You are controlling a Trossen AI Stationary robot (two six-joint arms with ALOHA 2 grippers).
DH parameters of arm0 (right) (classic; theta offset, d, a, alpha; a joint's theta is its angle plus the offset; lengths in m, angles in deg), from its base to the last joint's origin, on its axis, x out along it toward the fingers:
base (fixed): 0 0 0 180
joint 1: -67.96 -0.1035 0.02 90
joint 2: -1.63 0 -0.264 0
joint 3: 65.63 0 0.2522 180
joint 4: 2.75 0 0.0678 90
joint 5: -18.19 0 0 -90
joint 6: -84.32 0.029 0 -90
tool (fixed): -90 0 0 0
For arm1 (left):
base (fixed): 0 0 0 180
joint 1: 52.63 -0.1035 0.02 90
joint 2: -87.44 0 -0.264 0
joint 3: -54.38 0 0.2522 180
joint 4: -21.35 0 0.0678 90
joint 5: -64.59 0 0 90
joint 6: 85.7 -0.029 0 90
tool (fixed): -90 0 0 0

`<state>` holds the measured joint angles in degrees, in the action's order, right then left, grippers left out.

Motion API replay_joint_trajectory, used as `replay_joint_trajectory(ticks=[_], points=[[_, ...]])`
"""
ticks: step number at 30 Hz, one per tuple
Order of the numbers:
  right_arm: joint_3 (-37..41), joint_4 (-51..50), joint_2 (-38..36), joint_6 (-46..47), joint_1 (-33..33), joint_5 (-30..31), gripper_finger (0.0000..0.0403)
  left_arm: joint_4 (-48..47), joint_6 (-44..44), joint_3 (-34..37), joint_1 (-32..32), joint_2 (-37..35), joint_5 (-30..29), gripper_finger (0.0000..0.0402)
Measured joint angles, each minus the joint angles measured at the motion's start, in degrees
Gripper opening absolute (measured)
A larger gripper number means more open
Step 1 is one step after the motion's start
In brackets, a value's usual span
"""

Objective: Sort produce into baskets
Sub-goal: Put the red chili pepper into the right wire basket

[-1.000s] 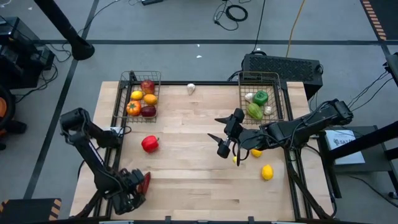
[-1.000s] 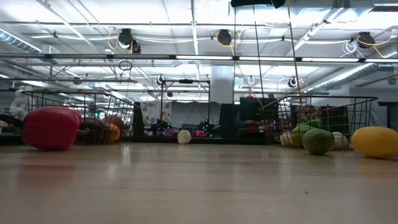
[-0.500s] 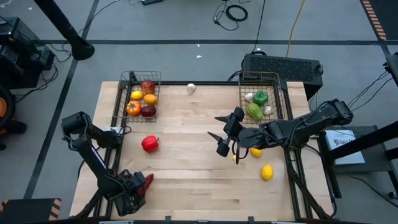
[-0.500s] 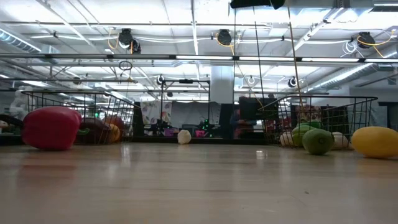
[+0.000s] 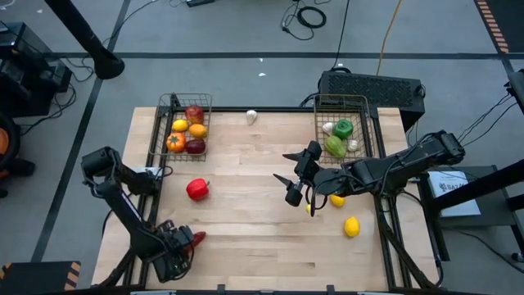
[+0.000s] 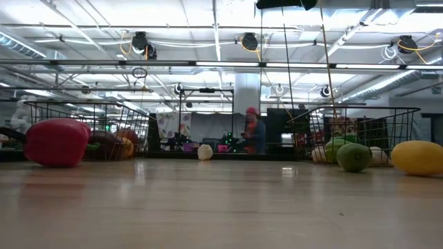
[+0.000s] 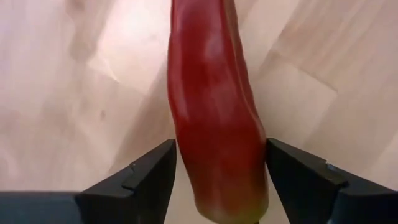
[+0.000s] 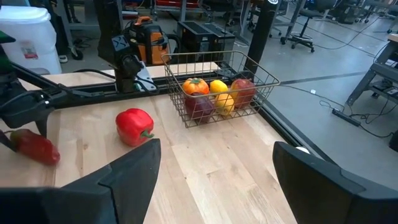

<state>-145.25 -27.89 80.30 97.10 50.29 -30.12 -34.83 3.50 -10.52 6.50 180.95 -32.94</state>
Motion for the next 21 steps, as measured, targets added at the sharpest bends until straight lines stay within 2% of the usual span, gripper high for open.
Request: replay_joint_trajectory(ticks=[5, 14, 21], points=[[0.0, 0.0, 0.0, 0.0, 0.0, 0.0, 0.0301, -0.5, -3.3, 0.0, -1.3, -0.5, -2.1, 0.0248], [-0.1, 0.0, 0.0, -0.1, 0.0, 0.0, 0.0301, -0.5, -4.5, 0.0, -1.7, -0.7, 2.7, 0.0248], [-0.1, 0.0, 0.0, 0.0, 0.0, 0.0, 0.0301, -0.5, -4.7, 0.0, -1.6, -0.7, 2.8, 0.0241]])
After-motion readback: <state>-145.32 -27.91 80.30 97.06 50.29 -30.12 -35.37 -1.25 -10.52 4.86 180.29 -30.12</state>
